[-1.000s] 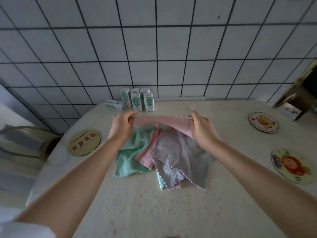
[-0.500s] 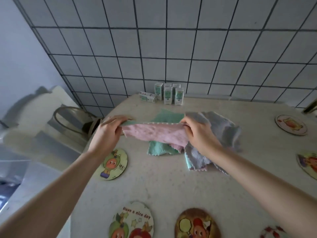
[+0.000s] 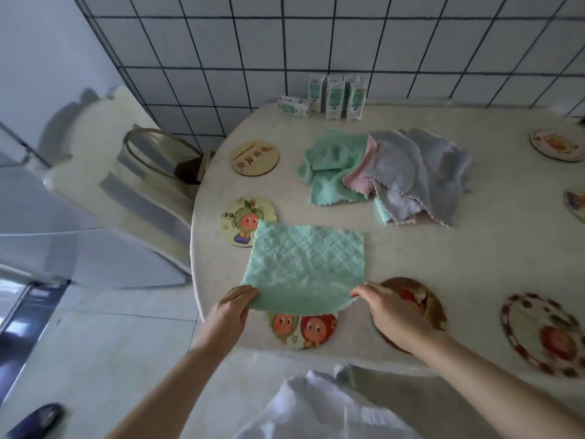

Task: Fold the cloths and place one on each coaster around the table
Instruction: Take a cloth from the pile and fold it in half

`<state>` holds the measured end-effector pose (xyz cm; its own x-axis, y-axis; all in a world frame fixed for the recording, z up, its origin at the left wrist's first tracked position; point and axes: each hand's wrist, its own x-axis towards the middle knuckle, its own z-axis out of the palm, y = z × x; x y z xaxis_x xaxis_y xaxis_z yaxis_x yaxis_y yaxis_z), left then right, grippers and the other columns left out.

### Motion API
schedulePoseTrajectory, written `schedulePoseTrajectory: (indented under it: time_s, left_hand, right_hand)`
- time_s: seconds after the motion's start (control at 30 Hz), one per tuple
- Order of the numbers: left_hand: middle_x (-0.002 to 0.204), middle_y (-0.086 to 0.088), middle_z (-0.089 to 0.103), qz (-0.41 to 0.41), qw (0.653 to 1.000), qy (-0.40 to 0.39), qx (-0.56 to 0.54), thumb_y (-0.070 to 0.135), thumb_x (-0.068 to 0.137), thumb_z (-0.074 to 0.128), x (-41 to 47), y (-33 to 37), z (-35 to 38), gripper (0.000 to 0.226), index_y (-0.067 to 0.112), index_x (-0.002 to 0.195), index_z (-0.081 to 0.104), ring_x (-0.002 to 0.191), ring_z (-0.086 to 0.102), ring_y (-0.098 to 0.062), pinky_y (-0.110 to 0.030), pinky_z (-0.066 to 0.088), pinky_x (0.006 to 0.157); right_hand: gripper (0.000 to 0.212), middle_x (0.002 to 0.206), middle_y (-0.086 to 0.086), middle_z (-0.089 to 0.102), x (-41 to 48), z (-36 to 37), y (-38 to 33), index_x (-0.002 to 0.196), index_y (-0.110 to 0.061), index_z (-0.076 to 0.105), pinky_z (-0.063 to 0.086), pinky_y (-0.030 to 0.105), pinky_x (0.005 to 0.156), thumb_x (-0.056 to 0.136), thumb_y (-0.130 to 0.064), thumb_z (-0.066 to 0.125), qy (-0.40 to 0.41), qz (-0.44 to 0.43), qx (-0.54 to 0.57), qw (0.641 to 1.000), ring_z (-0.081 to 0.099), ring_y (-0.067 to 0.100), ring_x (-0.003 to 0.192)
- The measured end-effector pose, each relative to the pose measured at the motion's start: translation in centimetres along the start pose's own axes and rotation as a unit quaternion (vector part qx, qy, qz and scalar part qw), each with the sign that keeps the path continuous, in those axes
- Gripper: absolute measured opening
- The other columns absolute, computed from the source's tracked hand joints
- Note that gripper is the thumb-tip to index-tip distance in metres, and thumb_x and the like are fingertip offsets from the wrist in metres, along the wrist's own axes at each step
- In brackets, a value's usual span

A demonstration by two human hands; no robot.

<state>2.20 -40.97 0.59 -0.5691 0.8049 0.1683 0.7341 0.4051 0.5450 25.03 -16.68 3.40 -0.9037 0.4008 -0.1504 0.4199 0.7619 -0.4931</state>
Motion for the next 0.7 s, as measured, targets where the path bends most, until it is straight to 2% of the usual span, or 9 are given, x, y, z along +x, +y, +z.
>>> schedulePoseTrajectory:
  time_s: [0.13, 0.2, 0.3, 0.4, 0.47, 0.53, 0.57, 0.63, 0.7]
  left_hand:
    - [0.102, -0.007, 0.072, -0.034, 0.999, -0.033, -0.026, -0.021, 0.067, 0.069, -4.0, 0.6, 1.2, 0.041, 0.005, 0.098, 0.074, 0.093, 0.067, -0.02, -0.013, 0.04, 0.094]
    - [0.102, 0.0, 0.072, -0.048, 0.996, -0.065, -0.034, -0.016, 0.07, 0.068, -5.2, 0.5, 1.6, 0.039, 0.011, 0.097, 0.075, 0.096, 0.065, -0.014, -0.018, 0.045, 0.091]
    - [0.089, 0.012, 0.069, -0.057, 0.994, -0.082, -0.048, -0.011, 0.07, 0.071, -5.6, 0.2, 1.6, 0.035, 0.017, 0.091, 0.076, 0.089, 0.059, -0.002, -0.024, 0.049, 0.082]
    - [0.078, 0.02, 0.066, -0.179, 0.974, -0.087, -0.109, -0.002, 0.073, 0.075, -3.9, 0.1, 0.9, 0.03, 0.028, 0.082, 0.075, 0.079, 0.061, -0.003, -0.024, 0.05, 0.076]
    - [0.07, 0.017, 0.07, -0.245, 0.952, -0.09, -0.16, 0.006, 0.073, 0.078, -2.1, -0.2, 0.6, 0.033, 0.038, 0.072, 0.07, 0.075, 0.066, -0.01, -0.03, 0.052, 0.071]
    - [0.069, 0.007, 0.071, -0.292, 0.932, -0.082, -0.198, 0.005, 0.074, 0.076, 0.1, -0.5, 0.4, 0.033, 0.037, 0.069, 0.069, 0.069, 0.065, -0.017, -0.034, 0.051, 0.068]
    - [0.069, 0.002, 0.071, -0.31, 0.925, -0.079, -0.207, 0.004, 0.076, 0.073, 1.2, -0.5, 0.3, 0.03, 0.034, 0.069, 0.07, 0.067, 0.063, -0.019, -0.034, 0.051, 0.066]
    - [0.07, -0.006, 0.07, -0.342, 0.909, -0.077, -0.225, 0.007, 0.081, 0.067, 3.3, -0.7, 0.5, 0.02, 0.024, 0.071, 0.071, 0.066, 0.06, -0.02, -0.036, 0.052, 0.065]
    - [0.075, -0.009, 0.07, -0.373, 0.891, -0.079, -0.249, 0.01, 0.087, 0.062, 5.0, -1.0, 1.2, 0.014, 0.017, 0.077, 0.07, 0.07, 0.062, -0.023, -0.041, 0.055, 0.07]
  right_hand:
    - [0.049, 0.116, -0.001, 0.064, -3.2, 2.4, 0.5, 0.117, -0.018, 0.061, 0.04, 0.013, 0.077, 0.084, 0.014, 0.046, -0.02, 0.029, -0.002, 0.999, 0.062, 0.012, 0.101]
    - [0.043, 0.112, -0.001, 0.067, -4.4, 3.0, 0.8, 0.114, -0.017, 0.063, 0.042, 0.012, 0.078, 0.085, 0.012, 0.05, -0.027, 0.041, 0.014, 0.999, 0.064, 0.011, 0.1]
    - [0.032, 0.105, -0.012, 0.066, -5.6, 3.0, 0.9, 0.11, -0.021, 0.064, 0.046, 0.012, 0.081, 0.089, 0.001, 0.055, -0.037, 0.068, 0.04, 0.996, 0.063, 0.001, 0.095]
    - [0.023, 0.091, -0.016, 0.068, -5.2, 2.6, 1.6, 0.099, -0.024, 0.067, 0.05, 0.012, 0.071, 0.085, -0.007, 0.065, -0.01, 0.1, 0.066, 0.993, 0.062, -0.006, 0.079]
    - [0.016, 0.081, -0.012, 0.069, -4.1, 2.3, 2.4, 0.09, -0.02, 0.069, 0.048, 0.012, 0.062, 0.081, -0.007, 0.07, 0.027, 0.133, 0.094, 0.986, 0.062, -0.004, 0.07]
    - [0.008, 0.072, -0.005, 0.067, -2.4, 1.6, 2.9, 0.079, -0.016, 0.066, 0.045, 0.019, 0.06, 0.081, -0.011, 0.072, 0.066, 0.162, 0.12, 0.977, 0.063, 0.006, 0.066]
    - [0.014, 0.067, -0.003, 0.065, -1.5, 1.3, 3.1, 0.072, -0.017, 0.062, 0.044, 0.021, 0.059, 0.082, -0.012, 0.07, 0.084, 0.182, 0.138, 0.97, 0.061, 0.01, 0.064]
    - [0.03, 0.059, -0.009, 0.054, 0.3, 0.9, 3.5, 0.065, -0.027, 0.05, 0.04, 0.014, 0.054, 0.086, -0.012, 0.065, 0.102, 0.213, 0.171, 0.956, 0.05, 0.003, 0.056]
    - [0.03, 0.059, -0.016, 0.043, 2.2, 0.9, 4.0, 0.071, -0.028, 0.044, 0.036, 0.007, 0.051, 0.091, -0.011, 0.058, 0.092, 0.24, 0.177, 0.95, 0.041, -0.001, 0.052]
